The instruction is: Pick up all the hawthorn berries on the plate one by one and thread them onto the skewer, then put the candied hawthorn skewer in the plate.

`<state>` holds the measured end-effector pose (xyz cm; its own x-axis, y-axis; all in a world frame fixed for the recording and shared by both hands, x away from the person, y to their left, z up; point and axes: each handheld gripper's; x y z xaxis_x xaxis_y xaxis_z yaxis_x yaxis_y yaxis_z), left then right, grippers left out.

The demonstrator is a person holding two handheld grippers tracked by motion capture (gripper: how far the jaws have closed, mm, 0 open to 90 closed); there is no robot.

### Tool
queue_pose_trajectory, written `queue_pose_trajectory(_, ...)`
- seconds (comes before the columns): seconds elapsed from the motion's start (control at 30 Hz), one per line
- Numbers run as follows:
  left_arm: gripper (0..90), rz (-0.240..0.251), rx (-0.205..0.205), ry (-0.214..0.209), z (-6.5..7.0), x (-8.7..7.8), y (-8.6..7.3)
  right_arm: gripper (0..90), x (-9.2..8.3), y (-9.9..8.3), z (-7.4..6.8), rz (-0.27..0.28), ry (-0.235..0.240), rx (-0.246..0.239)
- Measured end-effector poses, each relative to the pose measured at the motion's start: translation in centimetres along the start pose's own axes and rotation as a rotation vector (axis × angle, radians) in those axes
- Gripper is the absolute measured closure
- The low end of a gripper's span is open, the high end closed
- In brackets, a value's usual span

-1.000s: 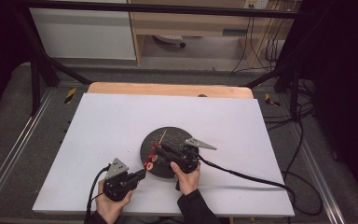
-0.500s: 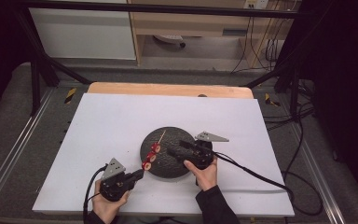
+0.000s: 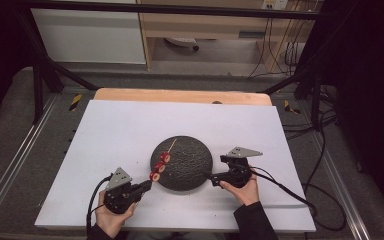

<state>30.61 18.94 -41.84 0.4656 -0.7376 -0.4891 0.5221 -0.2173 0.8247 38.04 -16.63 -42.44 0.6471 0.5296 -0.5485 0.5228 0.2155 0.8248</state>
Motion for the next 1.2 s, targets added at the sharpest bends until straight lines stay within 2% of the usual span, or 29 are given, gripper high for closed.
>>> queue_pose_trajectory(0.13, 88.7, -0.003, 0.001, -0.001, 0.0, -0.1, 0.5, 2.9, -0.7, -0.9, 1.0, -0.018, -0.025, -0.037)
queue_pose_trajectory(0.37, 88.7, -0.026, -0.005, 0.008, -0.4, -0.1, 1.8, 0.8, -1.9, -2.2, 2.3, -0.083, -0.057, -0.096)
queue_pose_trajectory(0.6, 88.7, -0.068, -0.008, 0.024, -1.1, 0.4, 3.5, 0.5, -2.9, -3.5, 3.7, -0.084, -0.071, -0.069)
queue_pose_trajectory(0.77, 88.7, -0.118, 0.005, 0.035, -1.2, 1.3, 4.5, 0.6, -3.6, -4.1, 4.5, -0.082, -0.078, -0.043)
queue_pose_trajectory(0.9, 88.7, -0.151, 0.010, 0.047, -1.3, 2.2, 5.2, 0.9, -4.0, -4.5, 4.9, -0.079, -0.083, -0.057)
queue_pose_trajectory(1.2, 88.7, -0.247, 0.039, 0.067, -1.4, 4.3, 6.4, 0.6, -4.6, -4.8, 5.4, -0.077, -0.088, -0.040)
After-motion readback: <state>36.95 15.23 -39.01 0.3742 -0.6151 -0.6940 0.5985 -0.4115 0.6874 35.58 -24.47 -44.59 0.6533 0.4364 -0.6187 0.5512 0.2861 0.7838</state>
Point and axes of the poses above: each handheld gripper's, and its own axes: x roughly forward along the jaws, y roughly out of its top, z roughly to its right, and after that the axes turned 10 degrees about -y, right-handed
